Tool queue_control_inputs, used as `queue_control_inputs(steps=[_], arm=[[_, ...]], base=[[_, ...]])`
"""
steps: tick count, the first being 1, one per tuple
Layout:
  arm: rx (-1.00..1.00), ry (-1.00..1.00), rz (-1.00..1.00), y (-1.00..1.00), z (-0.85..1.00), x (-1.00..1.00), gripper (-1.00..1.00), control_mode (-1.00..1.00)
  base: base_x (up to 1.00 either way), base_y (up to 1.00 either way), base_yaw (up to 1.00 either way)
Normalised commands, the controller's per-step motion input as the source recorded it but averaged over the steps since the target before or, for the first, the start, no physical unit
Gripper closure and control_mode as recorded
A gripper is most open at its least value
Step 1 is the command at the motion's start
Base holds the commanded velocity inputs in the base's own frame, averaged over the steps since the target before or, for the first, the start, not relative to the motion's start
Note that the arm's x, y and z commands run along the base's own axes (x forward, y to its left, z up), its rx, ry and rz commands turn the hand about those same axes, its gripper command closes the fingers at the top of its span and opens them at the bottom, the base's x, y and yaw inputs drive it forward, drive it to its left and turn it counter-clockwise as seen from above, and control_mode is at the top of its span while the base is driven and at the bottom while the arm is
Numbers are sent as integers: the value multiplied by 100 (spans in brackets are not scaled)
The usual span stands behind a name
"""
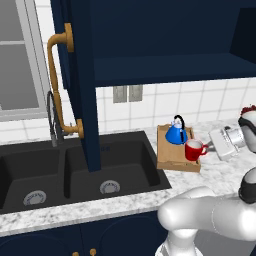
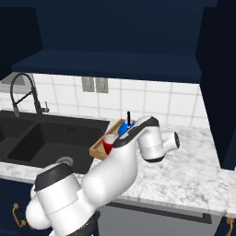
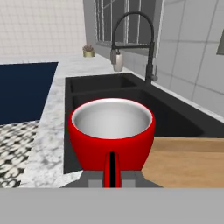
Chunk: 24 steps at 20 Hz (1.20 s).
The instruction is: Pick the kettle from the counter and place it on the tray. Then pick the mug from the cabinet and place it on the tray. Then close the cabinet doors.
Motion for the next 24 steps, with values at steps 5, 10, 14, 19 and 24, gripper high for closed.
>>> queue_control_inputs(steps=[5,10,14,19,24], arm=[[0,0,0,-9,-21,26,100,-100],[0,0,0,0,-18,28,100,-100],[0,0,0,-2,-20,28,100,-100],[0,0,0,0,-24,28,100,-100],[0,0,0,-1,-22,31,100,-100]], base=[[0,0,0],[0,0,0],[0,0,0],[0,0,0],[0,0,0]])
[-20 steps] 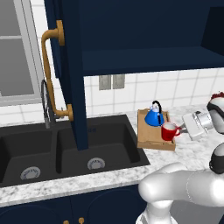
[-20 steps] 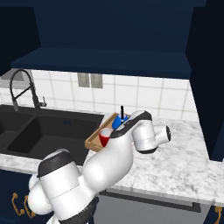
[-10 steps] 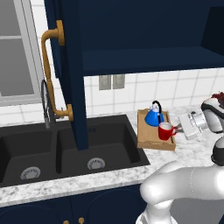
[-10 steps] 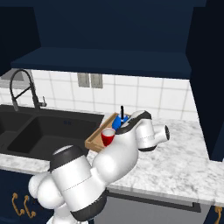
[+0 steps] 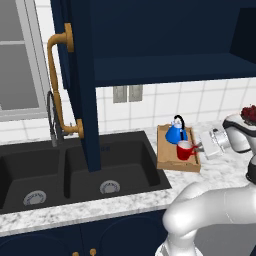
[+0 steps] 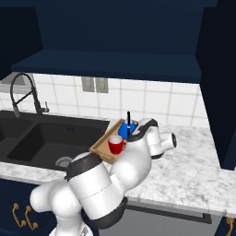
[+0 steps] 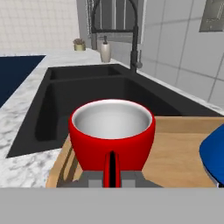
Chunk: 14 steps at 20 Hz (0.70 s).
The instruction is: Pick the kettle from the counter and place it on the tray. Then pick the mug from the cabinet and place it on the tray. Then close the cabinet doors.
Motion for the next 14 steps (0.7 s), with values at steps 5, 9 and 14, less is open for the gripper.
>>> queue_control_inputs(steps=[5,9,14], arm=[[0,0,0,0,-23,31,100,-100],[0,0,0,-1,-25,34,100,-100],[0,0,0,-3,-24,25,100,-100]], base=[[0,0,0],[0,0,0],[0,0,0]])
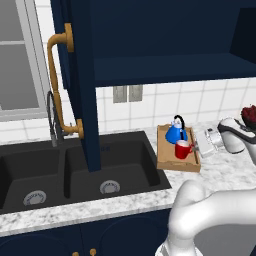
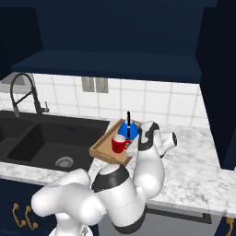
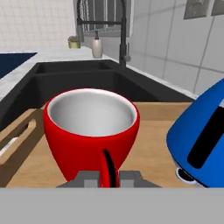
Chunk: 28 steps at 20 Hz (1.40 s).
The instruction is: Pick the kettle from the counter and place it on the tray. Then pick the mug from the cabinet and place it on the tray. Then close the cabinet doors.
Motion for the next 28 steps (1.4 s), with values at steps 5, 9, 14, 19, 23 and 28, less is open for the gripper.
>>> queue_control_inputs(steps=[5,9,14,19,23,28], arm=[[0,-1,0,0,-19,0,-100,-100],[0,-1,0,-2,-5,0,-100,-100],[0,3,-2,0,10,0,-100,-100],[0,1,-9,-10,43,-23,-100,-100],[0,0,-20,-8,65,-56,-100,-100],[1,2,-25,0,47,-64,-100,-100]], base=[[0,0,0],[0,0,0],[0,0,0],[0,0,0],[0,0,0],[0,0,0]])
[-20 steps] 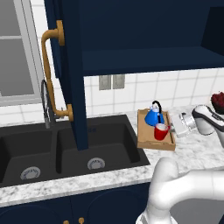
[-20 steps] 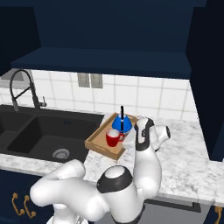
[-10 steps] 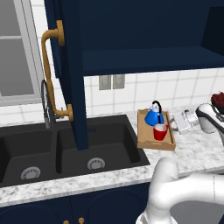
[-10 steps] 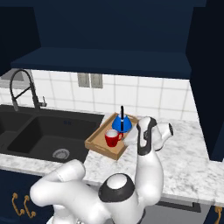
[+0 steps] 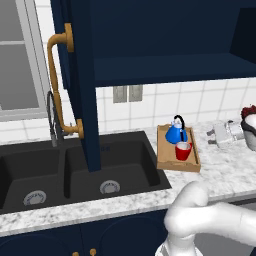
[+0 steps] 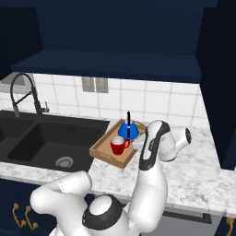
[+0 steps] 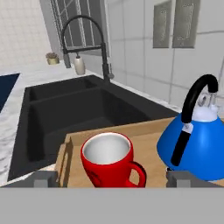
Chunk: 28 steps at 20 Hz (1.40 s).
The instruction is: Pick the kettle from the counter and place it on the tray. Then pick the mug from the cabinet and place it on the tray. Then close the cabinet doors.
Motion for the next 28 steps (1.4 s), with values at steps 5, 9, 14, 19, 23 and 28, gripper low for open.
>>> queue_control_inputs(steps=[5,9,14,19,23,28], arm=[[1,0,-28,7,36,-66,-100,-100],[0,-1,-17,2,3,-43,-100,-100],[3,-2,-13,0,0,-47,-100,-100],[7,0,-15,-28,11,-19,-100,-100],[7,0,-11,-64,21,-5,-100,-100],[10,0,-3,-88,18,0,-100,-100]], base=[[0,0,0],[0,0,0],[0,0,0],[0,0,0],[0,0,0],[0,0,0]])
